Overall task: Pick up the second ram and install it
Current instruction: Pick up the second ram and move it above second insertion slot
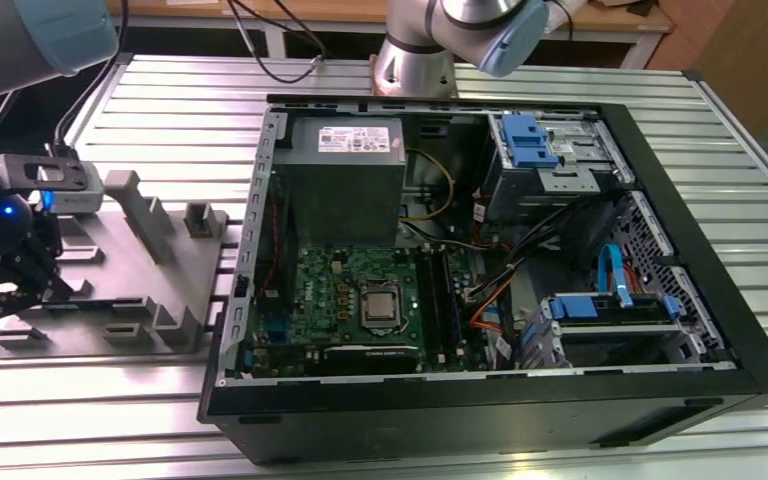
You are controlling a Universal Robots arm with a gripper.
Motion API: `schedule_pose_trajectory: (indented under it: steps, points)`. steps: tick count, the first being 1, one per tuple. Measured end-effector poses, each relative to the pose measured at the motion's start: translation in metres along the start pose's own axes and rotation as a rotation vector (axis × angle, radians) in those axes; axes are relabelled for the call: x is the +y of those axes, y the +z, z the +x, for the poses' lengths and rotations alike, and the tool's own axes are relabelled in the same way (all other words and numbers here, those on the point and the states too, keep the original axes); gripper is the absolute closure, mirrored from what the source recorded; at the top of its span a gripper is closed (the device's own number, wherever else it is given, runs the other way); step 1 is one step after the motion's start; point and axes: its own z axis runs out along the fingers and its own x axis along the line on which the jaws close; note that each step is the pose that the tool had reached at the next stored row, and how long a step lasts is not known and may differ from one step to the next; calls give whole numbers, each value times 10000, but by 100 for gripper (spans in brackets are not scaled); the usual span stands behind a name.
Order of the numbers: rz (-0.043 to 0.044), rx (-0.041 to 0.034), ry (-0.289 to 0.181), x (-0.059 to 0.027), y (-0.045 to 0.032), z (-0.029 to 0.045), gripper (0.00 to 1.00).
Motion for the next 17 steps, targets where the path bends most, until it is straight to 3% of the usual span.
schedule_pose_trajectory:
  steps: [6,9,10,14,17]
  points:
    - [1,-1,0,0,1,0,92]
    - [0,0,0,0,1,0,80]
    - [1,-1,0,0,1,0,80]
    - [1,0,0,0,2,0,61]
    - [-2,1,-89,-2,23,1,61]
